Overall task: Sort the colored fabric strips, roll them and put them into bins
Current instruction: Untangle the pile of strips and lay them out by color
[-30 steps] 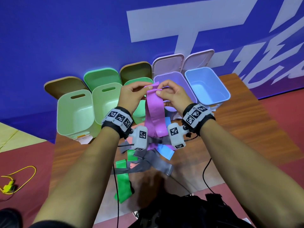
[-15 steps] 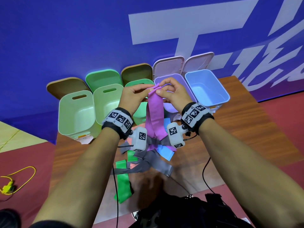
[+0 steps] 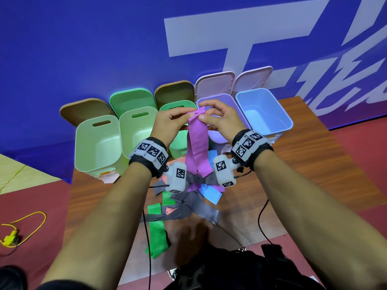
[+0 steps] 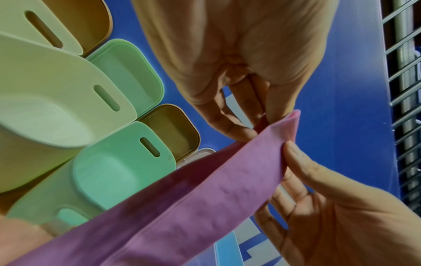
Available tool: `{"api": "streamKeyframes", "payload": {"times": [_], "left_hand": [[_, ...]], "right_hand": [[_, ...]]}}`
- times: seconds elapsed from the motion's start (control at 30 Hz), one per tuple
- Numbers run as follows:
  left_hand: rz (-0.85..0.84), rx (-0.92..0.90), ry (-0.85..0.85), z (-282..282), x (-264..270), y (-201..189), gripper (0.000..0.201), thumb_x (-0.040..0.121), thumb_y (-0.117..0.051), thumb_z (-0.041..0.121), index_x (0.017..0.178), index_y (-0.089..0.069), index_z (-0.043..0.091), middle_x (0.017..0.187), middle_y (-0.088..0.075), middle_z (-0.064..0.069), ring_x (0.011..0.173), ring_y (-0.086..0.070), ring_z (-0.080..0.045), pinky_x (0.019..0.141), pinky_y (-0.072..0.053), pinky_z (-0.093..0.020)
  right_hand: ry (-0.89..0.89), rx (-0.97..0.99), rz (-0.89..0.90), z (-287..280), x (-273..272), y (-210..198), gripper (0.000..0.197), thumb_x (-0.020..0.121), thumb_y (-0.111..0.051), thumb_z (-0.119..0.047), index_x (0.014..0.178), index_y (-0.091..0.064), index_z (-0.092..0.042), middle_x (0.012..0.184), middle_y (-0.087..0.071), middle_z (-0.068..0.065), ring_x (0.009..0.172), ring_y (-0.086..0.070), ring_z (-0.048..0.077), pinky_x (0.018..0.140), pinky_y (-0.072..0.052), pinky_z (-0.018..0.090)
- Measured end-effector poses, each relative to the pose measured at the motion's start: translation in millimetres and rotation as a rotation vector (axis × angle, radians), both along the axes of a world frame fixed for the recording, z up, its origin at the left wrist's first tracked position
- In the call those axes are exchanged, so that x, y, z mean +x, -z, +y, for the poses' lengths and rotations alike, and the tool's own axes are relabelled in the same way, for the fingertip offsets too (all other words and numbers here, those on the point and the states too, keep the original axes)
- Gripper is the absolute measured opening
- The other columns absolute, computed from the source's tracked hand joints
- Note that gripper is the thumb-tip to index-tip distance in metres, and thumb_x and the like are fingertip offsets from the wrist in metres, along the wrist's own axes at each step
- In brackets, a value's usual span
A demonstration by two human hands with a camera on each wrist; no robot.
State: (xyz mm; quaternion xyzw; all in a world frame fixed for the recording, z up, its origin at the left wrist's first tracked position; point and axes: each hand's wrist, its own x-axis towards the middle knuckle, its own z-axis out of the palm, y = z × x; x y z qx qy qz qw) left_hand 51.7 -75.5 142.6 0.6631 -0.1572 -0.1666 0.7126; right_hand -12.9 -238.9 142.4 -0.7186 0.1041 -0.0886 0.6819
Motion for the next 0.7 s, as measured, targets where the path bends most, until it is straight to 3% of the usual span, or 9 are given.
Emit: {"api": "streamKeyframes", "payload": {"times": [0.17,0.37,0.7], "left_hand": [[0.008,-0.004,0.005,-0.3,0.4,-1.0,0.018,0.088,-0.070,0.006,0.106,-0.074,0.005,0.100,-0.075,-0.009,0.092,-0.069,-0.020,0.082,-0.059,-0.037],[0.019,-0.019,0.014,-0.2,2.1,-0.4,0.018,0.090,-0.069,0.005,0.107,-0.074,0.004,0.099,-0.075,-0.007,0.089,-0.069,-0.017,0.072,-0.057,-0.028],[0.025,-0.014,0.022,-0.4,3.3,-0.4,0.019,0.094,-0.062,0.007,0.110,-0.073,0.003,0.101,-0.075,-0.007,0.089,-0.069,-0.016,0.073,-0.057,-0.027]], "right_hand": [[0.009,-0.002,-0.001,0.3,0.5,-0.4,0.031,0.090,-0.070,-0.004,0.120,-0.066,-0.013,0.078,-0.063,0.001,0.089,-0.066,0.017,0.086,-0.057,0.049],[0.006,-0.001,-0.004,-0.8,1.3,0.6,0.033,0.091,-0.068,-0.003,0.122,-0.065,-0.011,0.081,-0.063,0.003,0.091,-0.066,0.020,0.085,-0.058,0.047],[0.029,0.027,0.013,2.0,4.7,0.3,0.028,0.092,-0.067,-0.004,0.119,-0.066,-0.009,0.085,-0.064,0.002,0.089,-0.068,0.017,0.074,-0.059,0.028]]}}
